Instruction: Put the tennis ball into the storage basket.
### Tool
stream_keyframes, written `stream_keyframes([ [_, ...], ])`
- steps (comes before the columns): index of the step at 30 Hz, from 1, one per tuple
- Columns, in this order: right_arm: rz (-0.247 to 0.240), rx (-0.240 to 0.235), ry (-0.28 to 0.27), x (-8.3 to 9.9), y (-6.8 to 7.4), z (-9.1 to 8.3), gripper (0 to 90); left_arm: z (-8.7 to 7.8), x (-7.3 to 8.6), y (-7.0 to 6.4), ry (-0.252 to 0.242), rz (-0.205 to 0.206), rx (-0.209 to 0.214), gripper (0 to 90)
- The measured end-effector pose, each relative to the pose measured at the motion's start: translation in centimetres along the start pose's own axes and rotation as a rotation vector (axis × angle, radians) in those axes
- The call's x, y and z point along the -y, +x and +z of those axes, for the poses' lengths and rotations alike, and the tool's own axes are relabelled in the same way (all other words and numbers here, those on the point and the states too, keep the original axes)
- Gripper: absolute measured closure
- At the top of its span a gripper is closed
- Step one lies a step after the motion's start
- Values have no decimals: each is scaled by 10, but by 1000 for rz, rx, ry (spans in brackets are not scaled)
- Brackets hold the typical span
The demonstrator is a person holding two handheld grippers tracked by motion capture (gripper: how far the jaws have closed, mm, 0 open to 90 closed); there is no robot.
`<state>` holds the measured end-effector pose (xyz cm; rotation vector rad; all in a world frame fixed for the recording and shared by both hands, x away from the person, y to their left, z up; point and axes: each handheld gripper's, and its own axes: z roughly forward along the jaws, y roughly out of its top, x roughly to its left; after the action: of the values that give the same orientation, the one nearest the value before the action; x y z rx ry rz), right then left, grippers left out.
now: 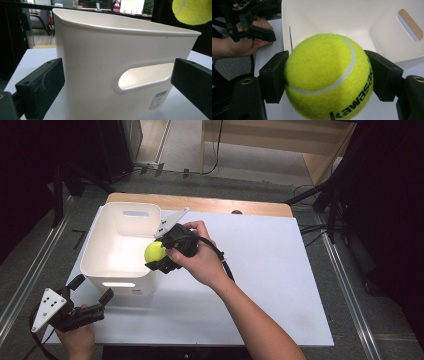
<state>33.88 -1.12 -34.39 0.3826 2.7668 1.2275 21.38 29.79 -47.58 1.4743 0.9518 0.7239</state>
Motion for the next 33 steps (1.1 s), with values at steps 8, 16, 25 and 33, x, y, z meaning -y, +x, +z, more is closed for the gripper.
stream_keyframes([
  [8, -14, -9, -2, -12, 0, 6, 239, 0, 0, 1, -5, -4, 4, 0],
  [16, -27, -21, -5, -22, 2, 15, 239, 0, 0, 1, -7, -7, 6, 0],
  [25, -40, -32, -2, -29, 3, 24, 239, 0, 0, 1, -7, -7, 7, 0],
  [33, -35, -37, 8, -32, 3, 32, 239, 0, 0, 1, -10, -12, 8, 0],
])
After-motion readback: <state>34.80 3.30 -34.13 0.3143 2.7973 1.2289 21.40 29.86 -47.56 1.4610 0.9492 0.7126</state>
